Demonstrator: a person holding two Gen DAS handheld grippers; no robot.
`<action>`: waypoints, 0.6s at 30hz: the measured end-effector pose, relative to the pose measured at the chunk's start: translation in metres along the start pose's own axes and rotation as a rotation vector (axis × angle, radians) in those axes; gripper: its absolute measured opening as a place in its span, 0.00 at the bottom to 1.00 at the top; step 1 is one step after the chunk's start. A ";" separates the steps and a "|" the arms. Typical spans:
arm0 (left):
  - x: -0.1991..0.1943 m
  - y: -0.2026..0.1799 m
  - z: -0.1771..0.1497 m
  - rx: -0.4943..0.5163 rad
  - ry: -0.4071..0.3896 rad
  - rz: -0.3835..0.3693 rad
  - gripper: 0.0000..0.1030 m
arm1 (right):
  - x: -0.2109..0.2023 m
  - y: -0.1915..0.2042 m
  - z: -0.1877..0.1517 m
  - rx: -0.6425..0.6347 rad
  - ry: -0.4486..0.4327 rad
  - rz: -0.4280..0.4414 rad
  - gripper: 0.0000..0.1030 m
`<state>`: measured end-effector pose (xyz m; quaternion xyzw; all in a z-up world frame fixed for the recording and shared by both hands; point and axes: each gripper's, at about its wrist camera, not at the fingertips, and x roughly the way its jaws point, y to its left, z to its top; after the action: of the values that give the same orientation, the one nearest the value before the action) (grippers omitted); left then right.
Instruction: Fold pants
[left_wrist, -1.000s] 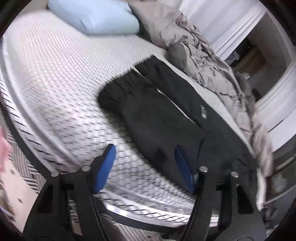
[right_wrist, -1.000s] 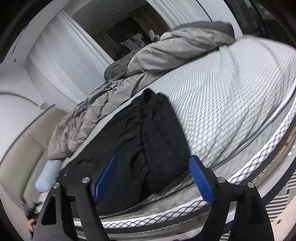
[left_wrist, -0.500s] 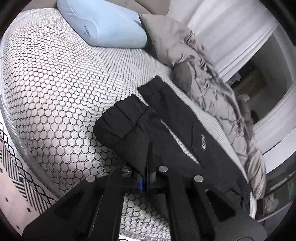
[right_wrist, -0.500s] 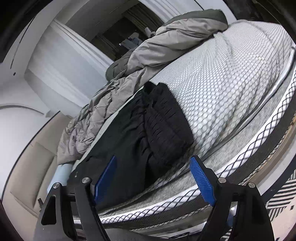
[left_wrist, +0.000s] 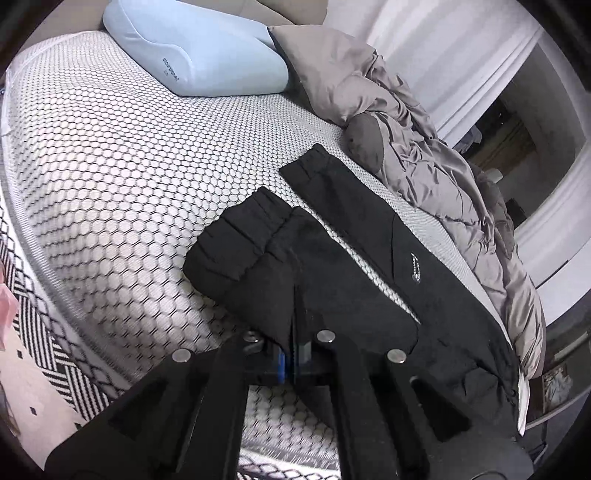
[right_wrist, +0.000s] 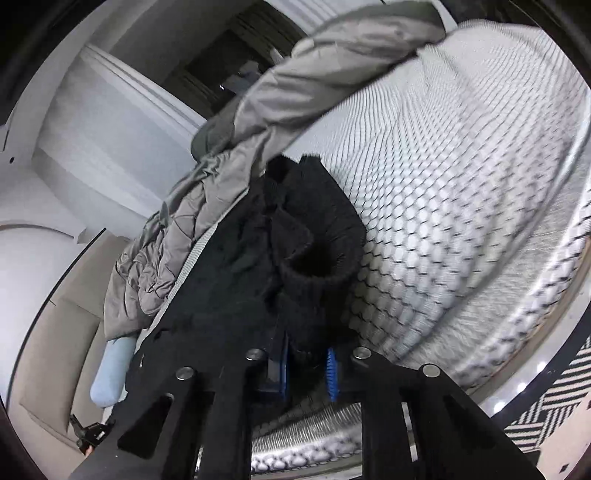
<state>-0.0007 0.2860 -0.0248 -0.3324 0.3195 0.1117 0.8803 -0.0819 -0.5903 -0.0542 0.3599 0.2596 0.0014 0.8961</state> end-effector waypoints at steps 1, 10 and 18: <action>-0.003 -0.001 0.001 -0.001 -0.005 -0.006 0.00 | -0.008 0.001 -0.002 -0.005 -0.001 0.004 0.12; 0.000 -0.040 0.062 -0.005 -0.036 -0.032 0.00 | -0.031 0.052 0.037 -0.070 -0.125 0.028 0.12; 0.103 -0.130 0.165 0.062 0.009 0.020 0.00 | 0.038 0.124 0.129 -0.167 -0.184 -0.085 0.12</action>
<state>0.2122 0.2946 0.0714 -0.3020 0.3300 0.1091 0.8877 0.0340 -0.5742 0.0863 0.2715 0.1904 -0.0481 0.9422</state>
